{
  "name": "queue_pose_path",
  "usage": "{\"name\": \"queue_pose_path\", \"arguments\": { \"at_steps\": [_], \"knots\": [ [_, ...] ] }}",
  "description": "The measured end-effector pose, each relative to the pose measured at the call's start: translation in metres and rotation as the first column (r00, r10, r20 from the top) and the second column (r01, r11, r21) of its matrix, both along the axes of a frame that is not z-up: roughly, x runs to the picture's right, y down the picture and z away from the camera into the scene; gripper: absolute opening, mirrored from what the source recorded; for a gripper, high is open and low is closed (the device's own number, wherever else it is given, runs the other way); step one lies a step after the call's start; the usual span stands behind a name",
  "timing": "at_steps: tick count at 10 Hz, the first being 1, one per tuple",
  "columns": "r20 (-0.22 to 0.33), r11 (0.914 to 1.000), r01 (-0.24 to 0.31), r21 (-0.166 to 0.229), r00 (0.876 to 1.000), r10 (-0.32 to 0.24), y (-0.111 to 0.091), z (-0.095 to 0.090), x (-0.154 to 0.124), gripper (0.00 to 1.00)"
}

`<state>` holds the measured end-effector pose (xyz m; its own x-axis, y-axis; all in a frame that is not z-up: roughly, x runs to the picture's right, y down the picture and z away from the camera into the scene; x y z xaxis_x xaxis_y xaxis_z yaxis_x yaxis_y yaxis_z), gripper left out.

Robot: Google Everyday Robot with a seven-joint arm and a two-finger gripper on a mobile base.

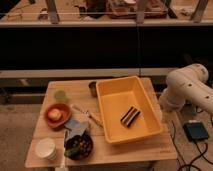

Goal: Place eraser in table surface

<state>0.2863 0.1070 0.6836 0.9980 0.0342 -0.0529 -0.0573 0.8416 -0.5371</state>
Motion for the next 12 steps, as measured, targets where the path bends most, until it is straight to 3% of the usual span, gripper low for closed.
{"name": "queue_pose_path", "arguments": {
  "at_steps": [10, 12],
  "knots": [
    [0.001, 1.0, 0.003, 0.004, 1.0, -0.003, -0.001, -0.001, 0.0, 0.65],
    [0.031, 0.9967, 0.078, 0.022, 0.996, -0.079, -0.02, -0.003, -0.011, 0.65]
  ]
}}
